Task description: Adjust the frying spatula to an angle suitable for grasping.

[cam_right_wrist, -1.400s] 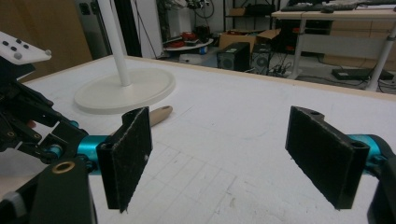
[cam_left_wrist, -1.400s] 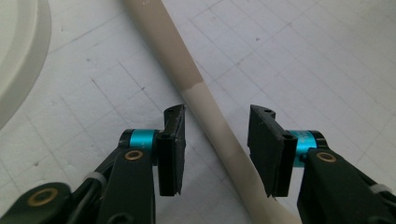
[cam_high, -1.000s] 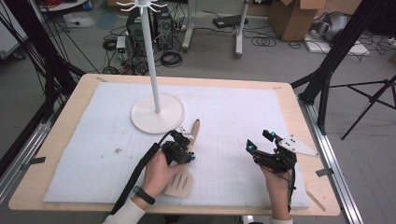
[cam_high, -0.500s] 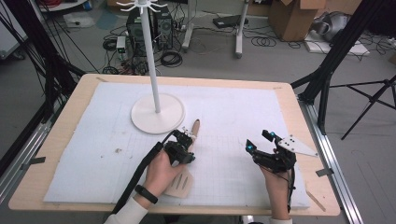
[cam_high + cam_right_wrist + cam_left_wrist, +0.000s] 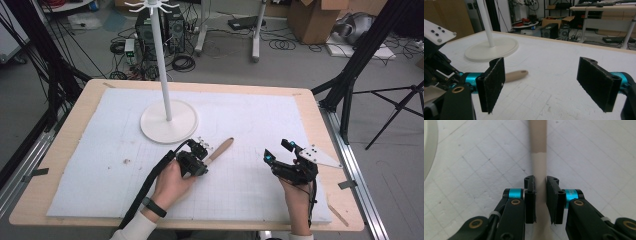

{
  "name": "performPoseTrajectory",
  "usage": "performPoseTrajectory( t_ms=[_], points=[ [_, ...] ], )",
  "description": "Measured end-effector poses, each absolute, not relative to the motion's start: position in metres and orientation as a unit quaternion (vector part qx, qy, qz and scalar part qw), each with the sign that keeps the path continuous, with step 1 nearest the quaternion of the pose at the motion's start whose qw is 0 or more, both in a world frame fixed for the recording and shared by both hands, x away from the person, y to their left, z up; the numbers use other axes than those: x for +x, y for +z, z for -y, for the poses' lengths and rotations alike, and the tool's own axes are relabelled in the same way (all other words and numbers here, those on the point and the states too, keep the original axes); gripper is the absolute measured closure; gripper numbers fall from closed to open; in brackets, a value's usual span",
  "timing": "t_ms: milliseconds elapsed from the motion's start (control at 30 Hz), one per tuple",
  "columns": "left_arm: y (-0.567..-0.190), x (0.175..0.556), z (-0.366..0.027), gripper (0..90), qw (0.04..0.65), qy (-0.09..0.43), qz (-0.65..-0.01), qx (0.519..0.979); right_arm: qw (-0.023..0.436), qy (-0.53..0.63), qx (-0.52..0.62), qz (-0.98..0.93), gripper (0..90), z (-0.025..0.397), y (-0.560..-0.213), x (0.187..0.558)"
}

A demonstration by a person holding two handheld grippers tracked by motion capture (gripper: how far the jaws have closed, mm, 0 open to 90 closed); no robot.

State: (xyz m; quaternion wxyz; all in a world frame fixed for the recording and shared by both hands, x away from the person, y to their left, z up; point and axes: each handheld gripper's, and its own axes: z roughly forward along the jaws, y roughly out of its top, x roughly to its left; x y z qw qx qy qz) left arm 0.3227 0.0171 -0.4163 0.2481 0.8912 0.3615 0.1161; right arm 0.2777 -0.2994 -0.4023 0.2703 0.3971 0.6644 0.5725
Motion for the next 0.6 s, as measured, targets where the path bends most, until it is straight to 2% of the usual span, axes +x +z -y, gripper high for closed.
performPoseTrajectory(
  t_ms=[167,233,600],
  points=[
    [-0.416,0.322,-0.018,77.9,0.249,0.117,-0.348,0.896,0.272,0.571,0.396,-0.666,21.5,0.299,-0.402,0.278],
    [-0.414,0.322,-0.022,77.9,0.263,0.104,-0.343,0.896,0.270,0.573,0.397,-0.664,21.5,0.299,-0.402,0.277],
    [-0.392,0.320,-0.046,77.9,0.343,0.101,-0.340,0.870,0.272,0.572,0.397,-0.664,21.6,0.299,-0.402,0.278]
  ],
)
